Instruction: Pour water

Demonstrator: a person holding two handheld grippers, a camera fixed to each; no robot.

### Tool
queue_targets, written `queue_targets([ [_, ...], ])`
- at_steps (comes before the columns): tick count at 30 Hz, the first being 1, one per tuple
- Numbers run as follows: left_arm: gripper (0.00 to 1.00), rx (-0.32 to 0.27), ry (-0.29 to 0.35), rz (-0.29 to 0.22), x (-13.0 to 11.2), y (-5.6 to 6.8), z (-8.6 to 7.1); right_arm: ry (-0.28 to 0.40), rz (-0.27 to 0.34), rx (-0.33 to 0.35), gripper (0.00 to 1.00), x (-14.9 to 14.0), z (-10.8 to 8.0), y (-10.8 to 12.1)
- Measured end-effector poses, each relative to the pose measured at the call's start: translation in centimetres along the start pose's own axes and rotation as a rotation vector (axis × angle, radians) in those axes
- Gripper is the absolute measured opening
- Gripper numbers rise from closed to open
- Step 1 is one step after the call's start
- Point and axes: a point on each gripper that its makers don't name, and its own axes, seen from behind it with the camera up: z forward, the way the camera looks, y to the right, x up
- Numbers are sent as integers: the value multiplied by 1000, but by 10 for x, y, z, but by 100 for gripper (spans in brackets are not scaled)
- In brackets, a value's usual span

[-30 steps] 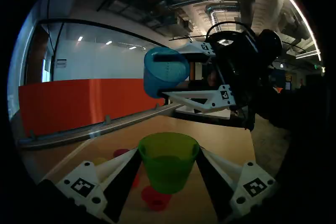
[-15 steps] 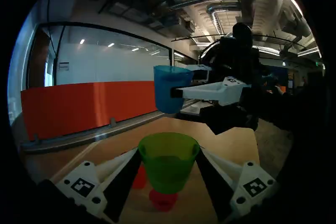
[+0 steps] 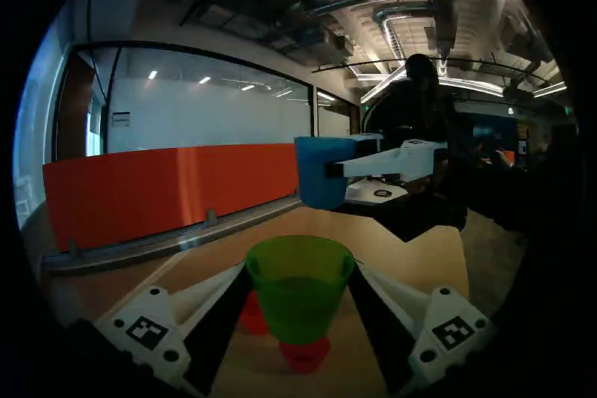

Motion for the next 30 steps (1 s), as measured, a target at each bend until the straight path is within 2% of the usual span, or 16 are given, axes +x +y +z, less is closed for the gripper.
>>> queue_targets([
  [15,87,80,-77,0,-32,-38,-5,-57,18,-49,87,-46,-13,30],
  [30,87,88,-228,0,-92,-57,7,-168,8,-39,88,-107,-7,42],
])
